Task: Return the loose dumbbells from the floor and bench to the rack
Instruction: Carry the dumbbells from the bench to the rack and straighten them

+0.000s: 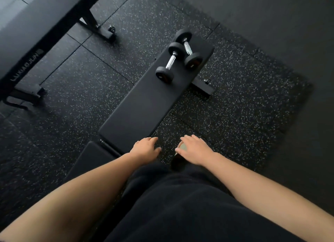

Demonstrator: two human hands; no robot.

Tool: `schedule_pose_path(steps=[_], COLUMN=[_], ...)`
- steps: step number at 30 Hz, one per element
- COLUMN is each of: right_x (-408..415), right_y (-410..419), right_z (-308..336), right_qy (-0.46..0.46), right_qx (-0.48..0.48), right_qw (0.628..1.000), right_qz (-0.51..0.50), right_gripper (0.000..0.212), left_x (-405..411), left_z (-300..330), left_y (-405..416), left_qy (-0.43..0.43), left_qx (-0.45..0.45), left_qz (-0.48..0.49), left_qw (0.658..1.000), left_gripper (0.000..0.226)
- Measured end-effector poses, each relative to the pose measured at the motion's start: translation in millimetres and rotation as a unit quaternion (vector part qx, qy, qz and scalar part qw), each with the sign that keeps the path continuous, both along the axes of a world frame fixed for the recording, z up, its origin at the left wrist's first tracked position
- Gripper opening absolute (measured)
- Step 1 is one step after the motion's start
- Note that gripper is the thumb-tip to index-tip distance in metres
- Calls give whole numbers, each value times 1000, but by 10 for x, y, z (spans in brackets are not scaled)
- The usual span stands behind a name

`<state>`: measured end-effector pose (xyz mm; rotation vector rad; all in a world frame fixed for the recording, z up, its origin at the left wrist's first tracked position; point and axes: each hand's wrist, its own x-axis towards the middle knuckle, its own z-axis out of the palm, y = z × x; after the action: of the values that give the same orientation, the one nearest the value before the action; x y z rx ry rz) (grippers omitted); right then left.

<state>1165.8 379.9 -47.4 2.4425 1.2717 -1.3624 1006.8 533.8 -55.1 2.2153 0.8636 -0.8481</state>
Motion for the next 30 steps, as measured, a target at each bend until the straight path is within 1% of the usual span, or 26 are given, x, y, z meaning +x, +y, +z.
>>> schedule_pose_path(steps=[5,11,15,19,22,30], right_x=[619,1204,1542,1841,2072,2657], right_y=[276,729,1104,1479,1765,2277], right_z=[129,-17,-140,-215,-272,-505], right_qy=[-8,5,1,0,-3,6], right_qx=[13,0,-9,-19,-20,-18], right_qw=[1000,1000,1000,1000,1000,998], right_qz=[10,8,11,-3,-15,-62], right_gripper=[70,73,71,70,70,72], left_x=[561,1196,1602,1961,2230,2926], left_z=[-4,-93,-205,-336,-440,-612], left_y=[238,687,1056,1431,1688,2185], left_qy=[-17,-22,-18,-22,-21,-47], left_qx=[-1,-18,-22,-29,-27,-9], left_qz=[26,24,7,4,-2,21], left_qw=[1000,999,1000,999,999,999], left_gripper=[53,46,50,51,55,56])
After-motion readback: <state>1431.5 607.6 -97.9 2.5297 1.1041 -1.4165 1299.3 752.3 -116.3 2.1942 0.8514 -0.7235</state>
